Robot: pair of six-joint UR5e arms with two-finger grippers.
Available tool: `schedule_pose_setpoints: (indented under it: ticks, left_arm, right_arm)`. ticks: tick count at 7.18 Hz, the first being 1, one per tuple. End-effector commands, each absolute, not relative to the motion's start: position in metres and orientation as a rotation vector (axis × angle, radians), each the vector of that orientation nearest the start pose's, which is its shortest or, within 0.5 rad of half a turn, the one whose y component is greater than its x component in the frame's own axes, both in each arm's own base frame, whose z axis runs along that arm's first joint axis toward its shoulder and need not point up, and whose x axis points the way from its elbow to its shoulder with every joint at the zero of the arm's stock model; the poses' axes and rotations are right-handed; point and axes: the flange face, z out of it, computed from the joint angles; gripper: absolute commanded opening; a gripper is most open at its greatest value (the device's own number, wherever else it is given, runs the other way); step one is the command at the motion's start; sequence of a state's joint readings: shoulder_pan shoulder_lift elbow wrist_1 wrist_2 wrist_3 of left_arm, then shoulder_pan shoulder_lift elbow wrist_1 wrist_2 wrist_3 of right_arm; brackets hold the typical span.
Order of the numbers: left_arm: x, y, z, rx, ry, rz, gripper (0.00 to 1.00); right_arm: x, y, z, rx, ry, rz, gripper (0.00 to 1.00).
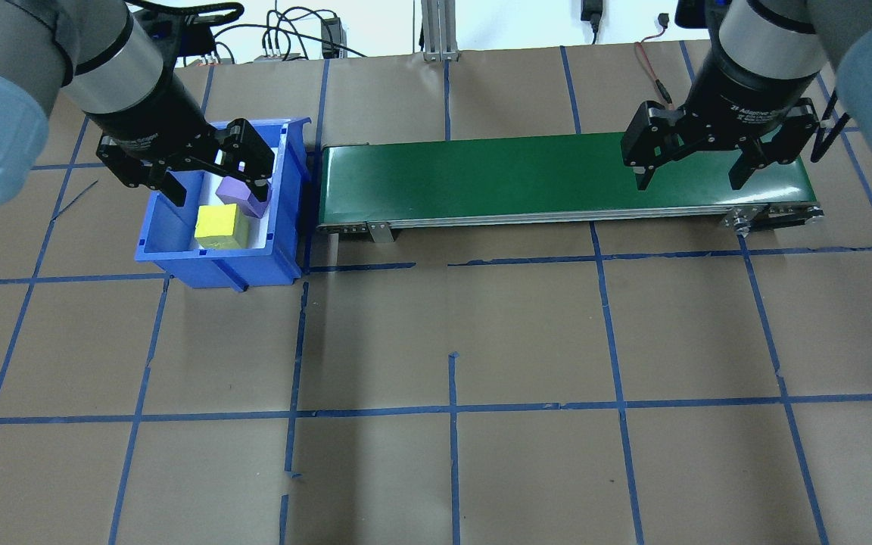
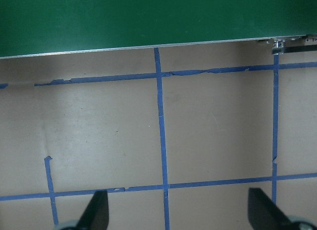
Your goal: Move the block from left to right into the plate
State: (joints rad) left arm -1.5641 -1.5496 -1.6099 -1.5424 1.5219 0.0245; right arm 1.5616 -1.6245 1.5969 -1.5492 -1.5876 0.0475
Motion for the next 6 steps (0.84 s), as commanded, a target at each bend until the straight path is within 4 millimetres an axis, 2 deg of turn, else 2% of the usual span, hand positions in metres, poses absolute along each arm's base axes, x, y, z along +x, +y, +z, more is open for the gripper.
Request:
schedule_pose_setpoints:
  ticks: [1,3,4,5,6]
  left_arm:
    - [-0.134,-0.484,0.478,0.029,3.186,-0.004,1.0]
    - [-0.11,-0.496,0.474,0.109,3.18,-0.013,1.0]
    - [-0.082,-0.516,0.458,0.153,3.184,0.008,1.0]
    - [-0.057,-0.55,0.438,0.111,3.182,-0.047,1.0]
    - [-0.044,-0.574,0.407,0.122,3.178,-0.035,1.0]
  right_arm:
    - [0.126,-0.471,0.499,0.094,3.157,-0.01,1.0]
    - [0.124,-0.472,0.498,0.097,3.158,-0.01,1.0]
    - [0.124,-0.472,0.497,0.097,3.158,-0.008,1.0]
    - [0.124,-0.472,0.498,0.097,3.158,-0.01,1.0]
    - [0.124,-0.471,0.498,0.097,3.158,-0.008,1.0]
